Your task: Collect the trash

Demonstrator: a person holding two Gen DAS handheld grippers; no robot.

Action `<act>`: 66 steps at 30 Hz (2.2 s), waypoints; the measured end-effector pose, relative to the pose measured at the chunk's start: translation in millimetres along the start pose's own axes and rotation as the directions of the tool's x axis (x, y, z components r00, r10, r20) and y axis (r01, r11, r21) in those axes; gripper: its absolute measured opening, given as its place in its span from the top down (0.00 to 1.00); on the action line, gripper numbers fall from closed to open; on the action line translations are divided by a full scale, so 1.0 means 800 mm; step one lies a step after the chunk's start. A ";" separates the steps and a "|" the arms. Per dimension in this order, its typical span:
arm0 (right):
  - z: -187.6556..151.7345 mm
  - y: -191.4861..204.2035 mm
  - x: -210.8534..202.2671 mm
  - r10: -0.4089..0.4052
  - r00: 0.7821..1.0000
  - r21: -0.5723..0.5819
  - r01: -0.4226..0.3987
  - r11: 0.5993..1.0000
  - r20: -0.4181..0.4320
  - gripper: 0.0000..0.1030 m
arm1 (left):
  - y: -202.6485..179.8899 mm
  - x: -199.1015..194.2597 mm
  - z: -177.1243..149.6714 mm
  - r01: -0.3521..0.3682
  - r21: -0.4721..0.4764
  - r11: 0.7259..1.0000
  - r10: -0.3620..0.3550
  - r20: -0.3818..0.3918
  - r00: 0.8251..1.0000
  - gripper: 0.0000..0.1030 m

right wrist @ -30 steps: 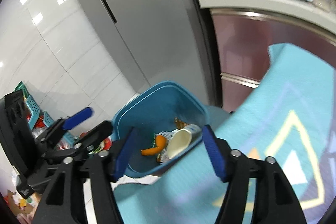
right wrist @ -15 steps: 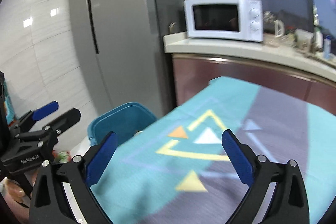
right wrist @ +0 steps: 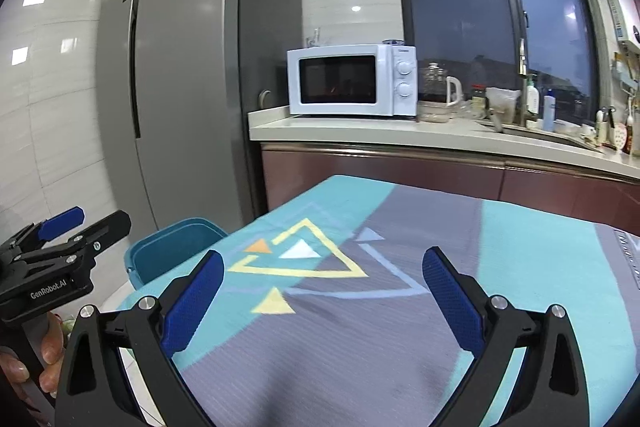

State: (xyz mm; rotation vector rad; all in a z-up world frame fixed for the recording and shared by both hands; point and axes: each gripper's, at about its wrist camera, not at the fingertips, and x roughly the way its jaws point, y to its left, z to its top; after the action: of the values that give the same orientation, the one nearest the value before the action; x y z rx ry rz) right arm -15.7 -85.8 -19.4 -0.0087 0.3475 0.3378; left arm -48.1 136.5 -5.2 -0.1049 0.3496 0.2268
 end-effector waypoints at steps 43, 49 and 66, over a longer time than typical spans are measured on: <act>-0.020 -0.032 -0.029 -0.107 0.994 0.038 0.106 0.994 0.018 0.07 | -0.027 0.010 0.000 0.040 0.028 0.999 -0.041 0.004 0.999 0.05; -0.019 -0.036 -0.032 -0.106 0.994 0.044 0.105 0.993 0.017 0.07 | -0.027 0.012 0.001 0.040 0.029 0.999 -0.041 0.005 0.999 0.05; -0.020 -0.043 -0.031 -0.116 0.993 0.061 0.114 0.992 0.019 0.07 | -0.033 0.012 -0.002 0.044 0.040 0.998 -0.044 0.000 0.999 0.05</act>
State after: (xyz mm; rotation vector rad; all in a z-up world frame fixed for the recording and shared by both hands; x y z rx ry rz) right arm -31.4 -127.6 -28.1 0.0338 0.3332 0.2130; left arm -33.8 113.0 -7.9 -0.0725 0.3500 0.1761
